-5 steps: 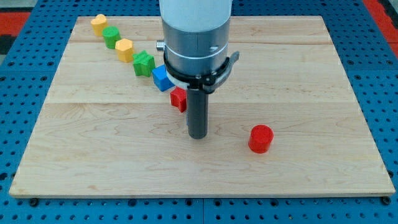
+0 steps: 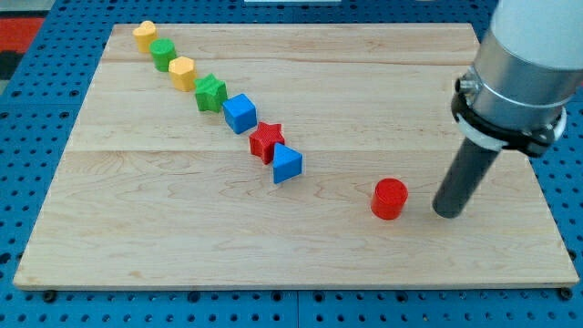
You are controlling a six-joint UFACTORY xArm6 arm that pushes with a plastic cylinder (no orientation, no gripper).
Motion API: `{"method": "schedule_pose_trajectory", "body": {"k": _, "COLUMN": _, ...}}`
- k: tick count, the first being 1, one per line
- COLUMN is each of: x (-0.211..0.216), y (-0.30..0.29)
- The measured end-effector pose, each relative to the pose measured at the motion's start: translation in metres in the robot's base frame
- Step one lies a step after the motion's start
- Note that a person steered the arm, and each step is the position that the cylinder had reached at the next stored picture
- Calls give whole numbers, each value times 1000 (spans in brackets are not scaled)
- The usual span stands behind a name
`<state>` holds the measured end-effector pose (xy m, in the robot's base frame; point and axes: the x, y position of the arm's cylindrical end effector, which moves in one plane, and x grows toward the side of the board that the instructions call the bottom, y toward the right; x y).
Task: Push the red circle towards the blue triangle
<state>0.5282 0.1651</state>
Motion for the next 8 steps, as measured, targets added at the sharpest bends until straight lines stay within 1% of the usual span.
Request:
{"method": "schedule_pose_trajectory", "body": {"k": 2, "x": -5, "y": -76}}
{"method": "schedule_pose_trajectory", "body": {"k": 3, "x": -3, "y": -87}}
{"method": "schedule_pose_trajectory", "body": {"k": 4, "x": 27, "y": -71}}
{"method": "schedule_pose_trajectory", "body": {"k": 5, "x": 40, "y": -84}}
{"method": "schedule_pose_trajectory", "body": {"k": 6, "x": 36, "y": -107}}
{"method": "schedule_pose_trajectory", "body": {"k": 8, "x": 13, "y": -115}}
